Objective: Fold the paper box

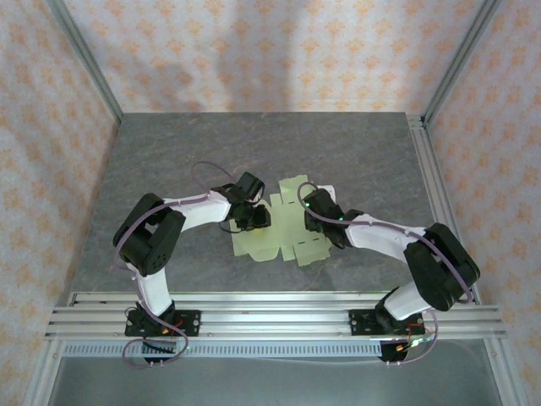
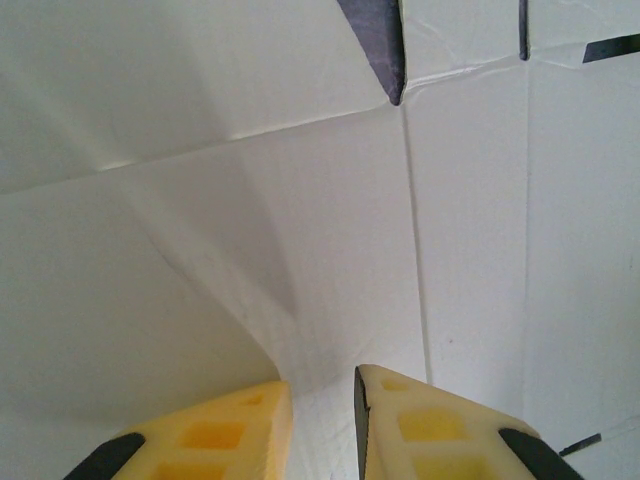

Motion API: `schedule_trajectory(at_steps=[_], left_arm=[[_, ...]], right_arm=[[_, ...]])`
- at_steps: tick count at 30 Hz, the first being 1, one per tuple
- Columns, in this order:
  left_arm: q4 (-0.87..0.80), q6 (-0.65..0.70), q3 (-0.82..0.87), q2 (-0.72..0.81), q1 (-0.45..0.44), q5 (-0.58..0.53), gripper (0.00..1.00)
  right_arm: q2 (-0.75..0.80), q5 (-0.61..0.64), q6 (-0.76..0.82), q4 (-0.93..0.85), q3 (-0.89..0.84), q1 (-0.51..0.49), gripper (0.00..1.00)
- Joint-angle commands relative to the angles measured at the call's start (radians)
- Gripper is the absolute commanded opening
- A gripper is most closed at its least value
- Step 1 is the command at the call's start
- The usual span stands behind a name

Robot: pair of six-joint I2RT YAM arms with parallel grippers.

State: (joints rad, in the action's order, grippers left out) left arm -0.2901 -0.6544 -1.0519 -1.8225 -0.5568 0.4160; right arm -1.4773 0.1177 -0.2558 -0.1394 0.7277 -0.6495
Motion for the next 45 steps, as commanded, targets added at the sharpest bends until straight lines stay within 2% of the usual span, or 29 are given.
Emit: schedule_trajectory(at_steps=[1,2,5,8,11,20,26,31,35,40,42,45], left_arm=[[-0.028,0.013,0.025,-0.011,-0.007,-0.006,0.26],[-0.028,0.013,0.023,-0.011,-0.007,-0.005,0.25],[-0.029,0.012,0.02,-0.012,-0.008,-0.005,0.25],[-0.034,0.012,0.017,-0.012,-0.008,-0.015,0.25],[-0.038,0.013,0.011,-0.018,-0.009,-0.02,0.24],[-0.027,0.003,0.009,-0.029,-0.008,-0.016,0.24],[-0.025,0.005,0.014,-0.018,-0.009,-0.013,0.25],[-0.047,0.011,0.021,0.04,-0.01,-0.038,0.3],[-0.093,0.025,-0.004,0.11,-0.009,-0.068,0.41],[-0.121,0.025,-0.076,0.149,-0.009,-0.072,0.67],[-0.131,0.025,-0.12,0.149,-0.009,-0.074,0.74],[-0.15,0.027,-0.195,0.13,-0.01,-0.072,0.81]], right_arm=[[0.001,-0.044,0.026,0.054,-0.025,0.007,0.49],[-0.002,-0.048,0.029,0.062,-0.029,0.007,0.47],[-0.017,-0.047,0.042,0.061,-0.027,0.007,0.31],[-0.012,-0.052,0.05,0.047,-0.019,0.007,0.1],[0.008,-0.108,0.061,0.039,-0.005,0.004,0.01],[0.06,-0.206,0.049,0.051,0.048,-0.044,0.0],[0.024,-0.114,0.053,0.022,0.057,-0.062,0.01],[0.03,-0.071,0.064,0.033,0.025,-0.057,0.01],[0.047,-0.049,0.086,0.064,-0.006,-0.052,0.01],[0.085,-0.024,0.114,0.202,-0.09,-0.052,0.02],[0.098,-0.02,0.116,0.245,-0.112,-0.052,0.01],[0.097,-0.013,0.126,0.281,-0.132,-0.052,0.01]])
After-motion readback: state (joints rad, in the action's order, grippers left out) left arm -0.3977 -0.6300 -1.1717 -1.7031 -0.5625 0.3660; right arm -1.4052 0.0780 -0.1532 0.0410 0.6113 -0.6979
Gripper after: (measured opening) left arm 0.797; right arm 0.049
